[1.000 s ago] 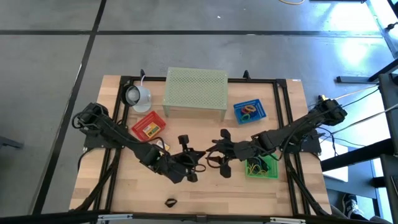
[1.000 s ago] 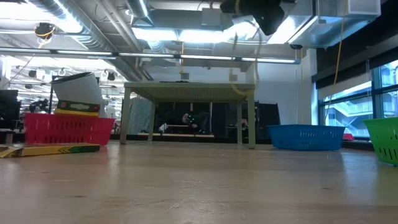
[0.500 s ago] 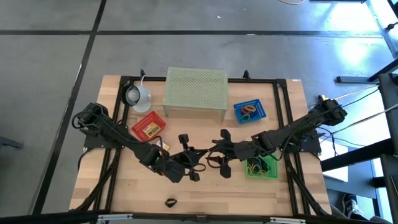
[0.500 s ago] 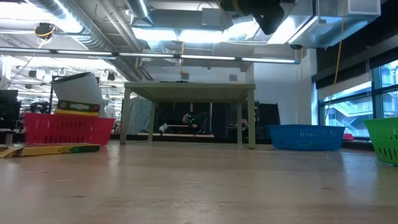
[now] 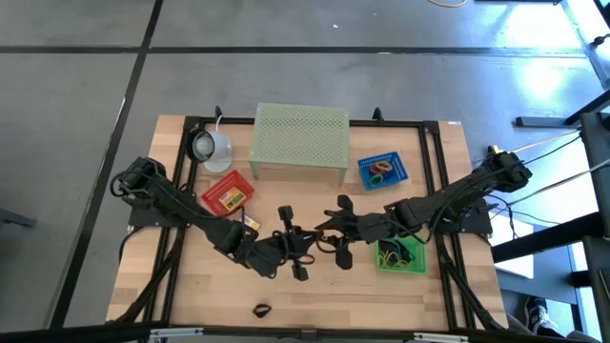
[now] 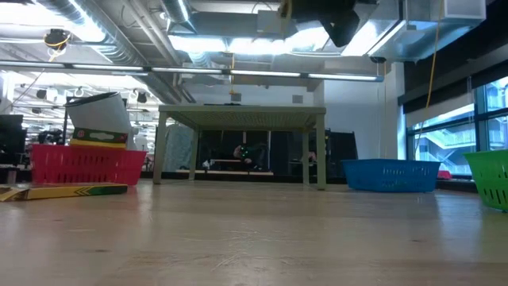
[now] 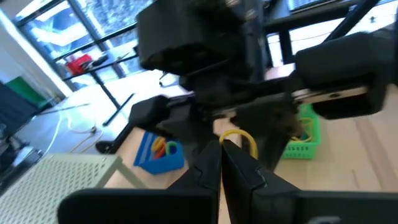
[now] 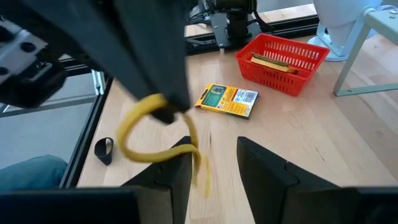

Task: Pick & Place Office Desk Supplies
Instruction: Put the yellow rubber band into the green bin

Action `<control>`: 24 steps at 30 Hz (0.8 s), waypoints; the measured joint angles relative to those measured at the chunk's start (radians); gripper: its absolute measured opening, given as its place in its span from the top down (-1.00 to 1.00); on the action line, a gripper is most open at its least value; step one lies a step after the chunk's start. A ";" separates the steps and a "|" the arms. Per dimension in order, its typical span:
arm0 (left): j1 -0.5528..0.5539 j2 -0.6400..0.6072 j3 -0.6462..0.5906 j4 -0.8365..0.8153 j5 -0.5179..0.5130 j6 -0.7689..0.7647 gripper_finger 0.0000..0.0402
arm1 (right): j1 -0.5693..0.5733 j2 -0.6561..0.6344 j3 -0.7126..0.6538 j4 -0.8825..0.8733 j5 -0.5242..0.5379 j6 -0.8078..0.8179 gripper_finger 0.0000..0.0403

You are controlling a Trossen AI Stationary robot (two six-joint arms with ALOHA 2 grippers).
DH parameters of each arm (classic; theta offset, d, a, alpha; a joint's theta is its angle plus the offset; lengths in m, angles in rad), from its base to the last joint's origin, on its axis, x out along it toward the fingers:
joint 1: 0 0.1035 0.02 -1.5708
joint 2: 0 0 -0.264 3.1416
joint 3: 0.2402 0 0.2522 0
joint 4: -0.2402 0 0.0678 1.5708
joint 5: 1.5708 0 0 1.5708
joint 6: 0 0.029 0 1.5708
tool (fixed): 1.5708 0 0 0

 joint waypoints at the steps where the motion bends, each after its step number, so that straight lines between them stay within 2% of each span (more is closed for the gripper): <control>1: 0.000 0.000 0.000 0.007 0.009 0.008 0.99 | -0.001 0.000 0.000 0.000 0.000 0.000 0.37; 10: -0.001 0.000 0.000 0.018 0.056 0.025 0.99 | -0.002 0.000 0.000 0.000 0.002 0.001 0.41; 14: -0.001 0.000 0.000 0.018 0.080 0.026 0.99 | -0.002 0.000 0.000 0.000 0.002 -0.005 0.60; 18: -0.001 0.000 0.000 0.017 0.096 0.026 0.99 | -0.002 0.000 0.000 0.000 0.002 -0.010 0.92; 21: -0.001 0.000 0.000 0.010 0.115 0.026 0.99 | -0.002 0.000 0.000 0.000 0.002 -0.024 0.94; 24: -0.001 0.000 0.000 -0.026 0.182 0.026 0.98 | -0.002 0.000 0.000 0.000 0.002 -0.025 0.96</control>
